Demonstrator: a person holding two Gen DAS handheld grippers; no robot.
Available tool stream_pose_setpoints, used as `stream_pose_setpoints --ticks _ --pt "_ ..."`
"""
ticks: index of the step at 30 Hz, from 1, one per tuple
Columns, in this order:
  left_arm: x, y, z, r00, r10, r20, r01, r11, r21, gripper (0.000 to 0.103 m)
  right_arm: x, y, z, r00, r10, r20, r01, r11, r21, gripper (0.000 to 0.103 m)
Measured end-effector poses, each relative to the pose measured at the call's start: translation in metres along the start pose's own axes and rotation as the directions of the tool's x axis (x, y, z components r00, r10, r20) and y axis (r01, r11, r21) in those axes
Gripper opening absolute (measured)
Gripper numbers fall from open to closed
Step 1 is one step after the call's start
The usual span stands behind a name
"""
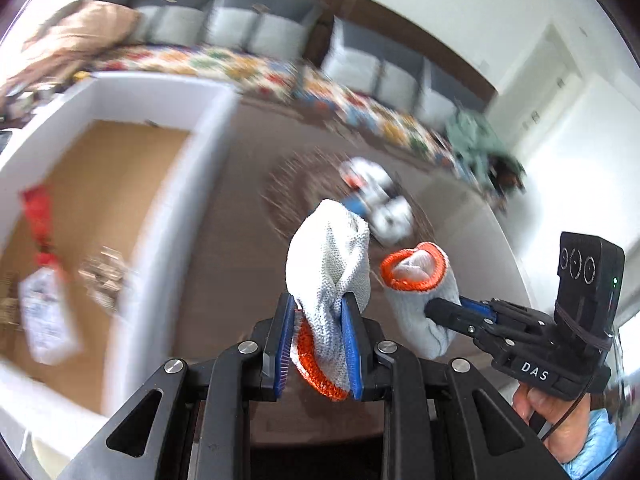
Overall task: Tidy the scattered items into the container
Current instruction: 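Carry both gloves over the white box, then open both tools to drop the gloves into the box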
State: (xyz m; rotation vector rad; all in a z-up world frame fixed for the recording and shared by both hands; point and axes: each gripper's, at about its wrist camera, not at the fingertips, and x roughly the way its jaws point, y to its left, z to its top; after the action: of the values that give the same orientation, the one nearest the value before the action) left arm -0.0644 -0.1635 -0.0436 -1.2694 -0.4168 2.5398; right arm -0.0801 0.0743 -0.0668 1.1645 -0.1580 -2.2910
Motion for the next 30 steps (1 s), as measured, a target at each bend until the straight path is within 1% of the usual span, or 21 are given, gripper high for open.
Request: stream_pose_setpoints --ticks 2,5,7,10,13,16,19,22,26,27,29,30 --pt "-0.019 0.024 0.014 0.998 0.046 0.045 -0.045 0.998 -0.035 0.023 0.011 0.022 0.023 0.999 0.037 0.014 -0.037 0.998 -0.045 0.019" --pt "-0.039 0.062 0.036 0.988 0.127 0.092 -0.119 0.989 -0.088 0.023 0.028 0.055 0.057 0.996 0.087 0.031 -0.083 0.991 -0.107 0.019" --pt "-0.046 0.086 0.048 0.979 0.171 0.106 -0.158 0.980 -0.124 0.023 0.042 0.079 0.082 0.992 0.119 0.041 -0.112 0.982 -0.152 0.019" --pt "-0.048 0.115 0.064 0.970 0.217 0.114 -0.197 0.966 -0.166 0.023 0.062 0.114 0.118 0.984 0.168 0.053 -0.153 0.964 -0.220 0.019" --pt "-0.042 0.137 0.076 0.965 0.242 0.104 -0.220 0.957 -0.188 0.023 0.089 0.136 0.143 0.983 0.179 0.045 -0.163 0.955 -0.249 0.019" --pt "-0.027 0.151 0.085 0.963 0.255 0.084 -0.233 0.949 -0.212 0.023 0.125 0.148 0.164 0.984 0.177 0.023 -0.166 0.956 -0.242 0.019" --pt "-0.006 0.162 0.092 0.961 0.270 0.055 -0.250 0.939 -0.236 0.023 0.162 0.151 0.176 0.991 0.135 0.004 -0.130 0.961 -0.243 0.019" --pt "0.011 0.177 0.096 0.959 0.281 0.026 -0.265 0.929 -0.258 0.023 0.192 0.146 0.186 0.995 0.098 -0.015 -0.099 0.969 -0.226 0.019" --pt "0.035 0.189 0.095 0.955 0.296 -0.019 -0.289 0.913 -0.286 0.024 0.224 0.131 0.188 0.993 0.085 -0.085 -0.098 0.981 -0.170 0.019" --pt "0.043 0.192 0.094 0.952 0.304 -0.036 -0.301 0.907 -0.295 0.026 0.232 0.128 0.187 0.992 0.073 -0.100 -0.088 0.983 -0.162 0.023" --pt "0.054 0.196 0.089 0.943 0.323 -0.075 -0.330 0.892 -0.310 0.036 0.247 0.122 0.186 0.989 0.053 -0.138 -0.074 0.986 -0.148 0.034" --pt "0.059 0.200 0.086 0.937 0.336 -0.093 -0.348 0.879 -0.325 0.051 0.254 0.119 0.186 0.985 0.046 -0.164 -0.069 0.988 -0.137 0.045"
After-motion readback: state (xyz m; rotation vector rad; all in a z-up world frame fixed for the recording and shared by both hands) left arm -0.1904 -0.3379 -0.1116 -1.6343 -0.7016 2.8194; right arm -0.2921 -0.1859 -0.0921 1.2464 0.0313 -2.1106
